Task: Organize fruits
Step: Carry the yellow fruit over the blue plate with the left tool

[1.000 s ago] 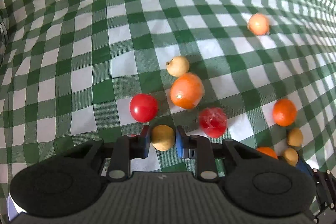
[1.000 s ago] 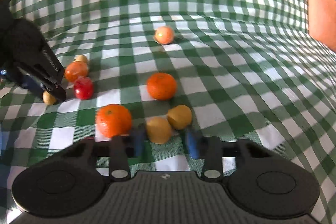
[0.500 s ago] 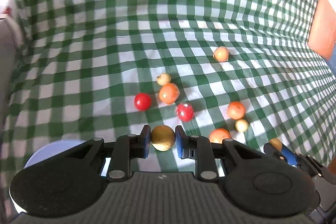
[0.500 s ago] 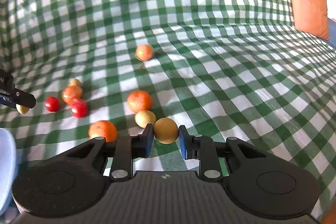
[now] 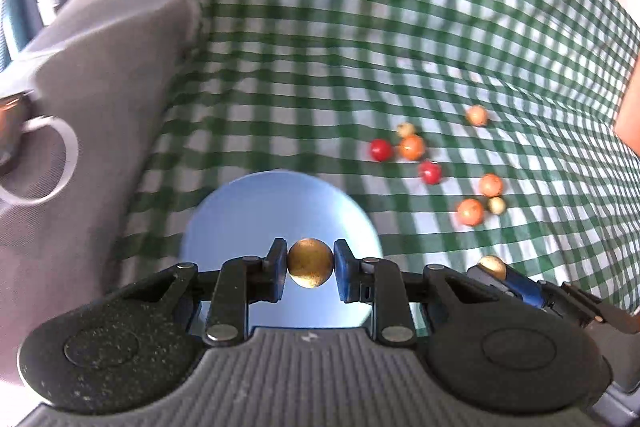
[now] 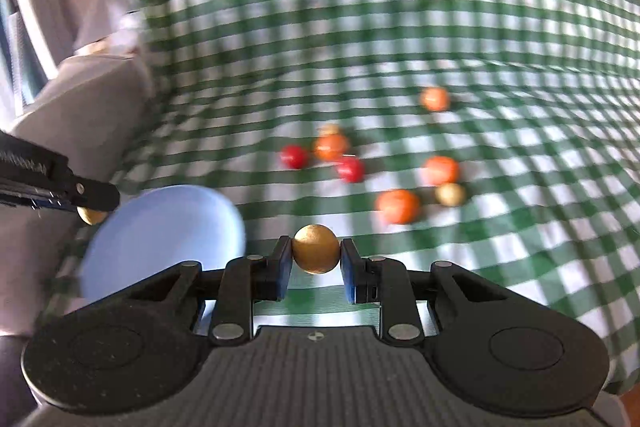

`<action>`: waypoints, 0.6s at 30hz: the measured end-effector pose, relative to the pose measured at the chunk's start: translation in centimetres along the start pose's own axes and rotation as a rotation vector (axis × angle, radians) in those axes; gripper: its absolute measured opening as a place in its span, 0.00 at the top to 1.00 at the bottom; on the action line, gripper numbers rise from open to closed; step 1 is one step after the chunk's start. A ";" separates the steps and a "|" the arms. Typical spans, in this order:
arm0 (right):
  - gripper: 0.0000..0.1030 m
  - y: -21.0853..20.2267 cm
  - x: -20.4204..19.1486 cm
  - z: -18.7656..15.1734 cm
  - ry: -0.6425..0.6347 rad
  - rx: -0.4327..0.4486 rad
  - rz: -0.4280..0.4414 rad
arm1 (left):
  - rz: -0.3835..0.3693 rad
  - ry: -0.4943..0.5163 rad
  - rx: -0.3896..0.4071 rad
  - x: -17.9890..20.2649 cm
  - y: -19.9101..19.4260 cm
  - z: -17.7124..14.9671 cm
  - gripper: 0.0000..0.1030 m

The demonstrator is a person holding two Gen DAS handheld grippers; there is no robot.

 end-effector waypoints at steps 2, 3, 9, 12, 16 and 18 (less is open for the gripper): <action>0.74 -0.5 -2.0 0.5 -0.018 0.003 0.028 | 0.002 -0.031 0.005 -1.6 -0.7 -0.2 0.73; 0.74 -0.8 -3.1 0.6 -0.028 0.003 0.044 | 0.003 -0.043 0.009 -2.3 -1.0 -0.2 0.73; 0.74 -1.5 -7.3 1.3 -0.083 -0.001 0.081 | 0.008 -0.093 0.026 -5.5 -2.1 -0.1 0.73; 0.74 -1.2 -8.5 1.4 -0.110 -0.012 0.083 | 0.004 -0.108 0.018 -6.4 -1.8 -0.1 0.73; 0.74 -0.3 -9.4 1.8 -0.126 -0.030 0.090 | 0.001 -0.116 0.003 -6.8 -0.4 -0.3 0.73; 0.74 0.2 -9.5 1.6 -0.129 -0.041 0.096 | 0.005 -0.125 -0.009 -7.1 0.3 -0.4 0.73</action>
Point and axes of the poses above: each gripper's, at about its wrist camera, not at the fingertips, and y roughly the way its jaws point, x to its right, z to its top, the point moved 7 cm from there along y, roughly the way its jaws point, and after that the axes turned 10 degrees about -y, right-handed, at the moved point
